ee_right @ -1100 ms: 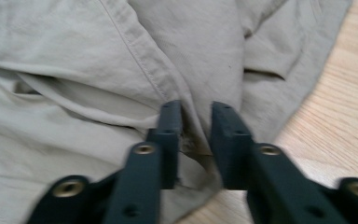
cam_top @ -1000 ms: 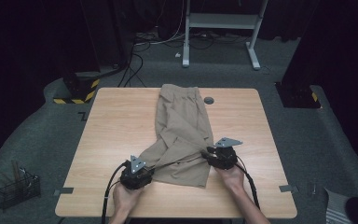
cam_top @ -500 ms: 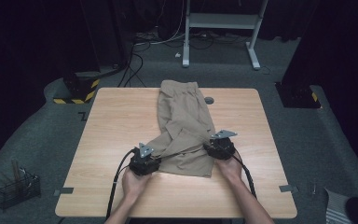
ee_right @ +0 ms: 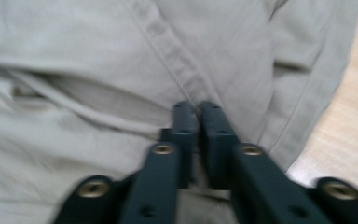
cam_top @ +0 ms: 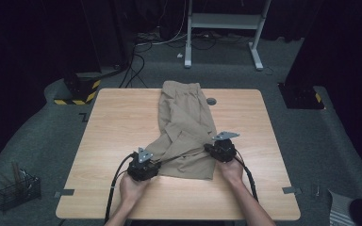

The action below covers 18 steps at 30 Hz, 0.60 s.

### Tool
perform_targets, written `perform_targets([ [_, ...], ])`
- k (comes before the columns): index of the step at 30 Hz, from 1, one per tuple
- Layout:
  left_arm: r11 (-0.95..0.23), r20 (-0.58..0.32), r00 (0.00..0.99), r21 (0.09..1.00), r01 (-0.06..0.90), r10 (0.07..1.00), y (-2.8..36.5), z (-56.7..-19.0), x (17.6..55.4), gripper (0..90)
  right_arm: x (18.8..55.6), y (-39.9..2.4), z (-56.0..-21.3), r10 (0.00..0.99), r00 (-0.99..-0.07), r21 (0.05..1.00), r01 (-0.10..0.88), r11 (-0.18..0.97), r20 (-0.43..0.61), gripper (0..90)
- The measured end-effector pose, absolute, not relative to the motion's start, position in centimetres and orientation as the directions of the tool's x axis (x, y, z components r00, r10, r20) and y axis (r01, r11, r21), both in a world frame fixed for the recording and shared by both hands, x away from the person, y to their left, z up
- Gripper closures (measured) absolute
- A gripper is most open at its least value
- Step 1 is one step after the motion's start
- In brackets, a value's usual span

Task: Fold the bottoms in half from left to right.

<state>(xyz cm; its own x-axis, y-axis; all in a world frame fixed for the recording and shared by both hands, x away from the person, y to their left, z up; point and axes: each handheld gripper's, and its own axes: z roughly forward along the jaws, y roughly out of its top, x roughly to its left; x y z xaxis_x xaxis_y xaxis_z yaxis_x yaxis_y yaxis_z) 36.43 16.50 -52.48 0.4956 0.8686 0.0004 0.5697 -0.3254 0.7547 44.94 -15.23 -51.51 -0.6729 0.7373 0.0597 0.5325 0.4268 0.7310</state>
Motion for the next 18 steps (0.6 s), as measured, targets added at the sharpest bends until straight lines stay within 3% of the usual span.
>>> perform_targets([
  [9, -0.319, -0.003, 0.499, 0.766, 0.559, 0.867, 17.0, -52.7, 36.0, 50.3, 43.8, -18.1, -51.2, 0.762, -0.645, 0.746, 0.538, 0.392, 0.065, 89.3],
  [14, -0.317, -0.002, 0.495, 0.765, 0.560, 0.869, 17.0, -52.7, 36.0, 49.7, 44.1, -17.0, -50.7, 0.767, -0.638, 0.771, 0.525, 0.361, 0.076, 62.7],
  [18, -0.318, -0.001, 0.494, 0.766, 0.560, 0.869, 17.0, -52.7, 36.0, 49.5, 45.0, -15.3, -50.4, 0.761, -0.643, 0.789, 0.510, 0.341, 0.087, 57.7],
])
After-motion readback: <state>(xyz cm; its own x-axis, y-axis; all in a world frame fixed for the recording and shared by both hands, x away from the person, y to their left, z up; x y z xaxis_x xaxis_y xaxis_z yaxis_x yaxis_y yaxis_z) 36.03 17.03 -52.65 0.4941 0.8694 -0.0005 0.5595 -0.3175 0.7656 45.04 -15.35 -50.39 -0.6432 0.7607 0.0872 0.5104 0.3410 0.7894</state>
